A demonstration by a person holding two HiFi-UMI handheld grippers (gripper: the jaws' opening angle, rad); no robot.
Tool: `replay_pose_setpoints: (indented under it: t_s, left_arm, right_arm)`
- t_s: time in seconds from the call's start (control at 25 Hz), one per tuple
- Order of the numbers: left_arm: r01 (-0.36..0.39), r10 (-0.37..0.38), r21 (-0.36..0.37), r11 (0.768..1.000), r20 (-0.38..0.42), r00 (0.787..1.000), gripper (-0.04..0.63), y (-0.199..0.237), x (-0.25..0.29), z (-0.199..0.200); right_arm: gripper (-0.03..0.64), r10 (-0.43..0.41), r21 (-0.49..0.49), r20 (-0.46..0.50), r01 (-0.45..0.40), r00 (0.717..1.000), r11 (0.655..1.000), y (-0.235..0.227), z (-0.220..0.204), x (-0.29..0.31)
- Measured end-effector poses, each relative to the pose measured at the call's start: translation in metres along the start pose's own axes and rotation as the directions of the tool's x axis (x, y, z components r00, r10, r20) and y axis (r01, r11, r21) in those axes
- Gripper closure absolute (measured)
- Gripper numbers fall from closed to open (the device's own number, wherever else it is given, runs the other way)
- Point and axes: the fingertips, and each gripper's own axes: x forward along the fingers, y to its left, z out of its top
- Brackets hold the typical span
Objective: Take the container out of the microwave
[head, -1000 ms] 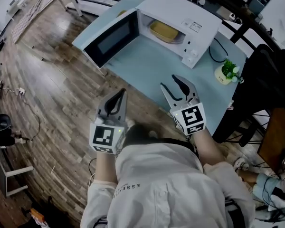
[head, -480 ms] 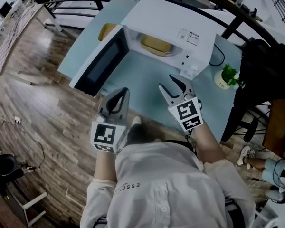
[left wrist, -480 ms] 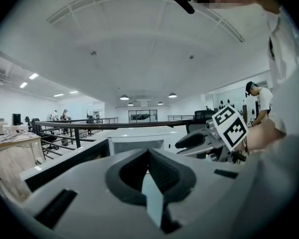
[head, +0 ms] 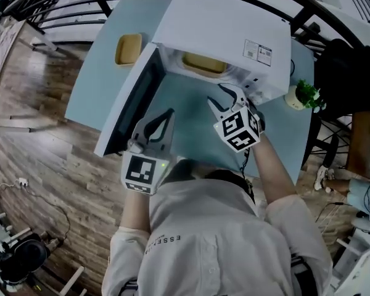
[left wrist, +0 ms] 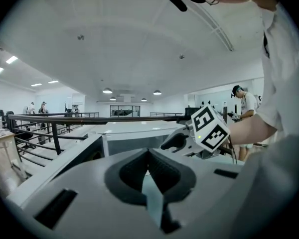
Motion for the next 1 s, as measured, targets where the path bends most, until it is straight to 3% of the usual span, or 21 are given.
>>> replay_pose_setpoints:
  t_s: [0.36,0.8,1.0]
  left_arm:
    - [0.142,-0.141,0.017,0.990,-0.012,0.990,0.594,0.018,0.027,-0.013]
    - [0.164,-0.164,0.009,0.986,-0.014,0.986,0.594,0.033,0.041,-0.021]
    - [0.159,-0.158,0.008,0.987,-0.015,0.987,0.594,0.038,0.042,-0.024]
  right_arm:
    - [0.431,-0.026,-0.101,-0.202,0.006,0.979,0.995,-0.023,-0.017,0.072]
    - [0.433,-0.010,-0.211,-0.367,-0.073,0.930,0.975,-0.036,-0.049,0.132]
    - [0.444,-0.007,-0.237,-0.397,-0.095,0.918,0.967,-0.036,-0.060,0.145]
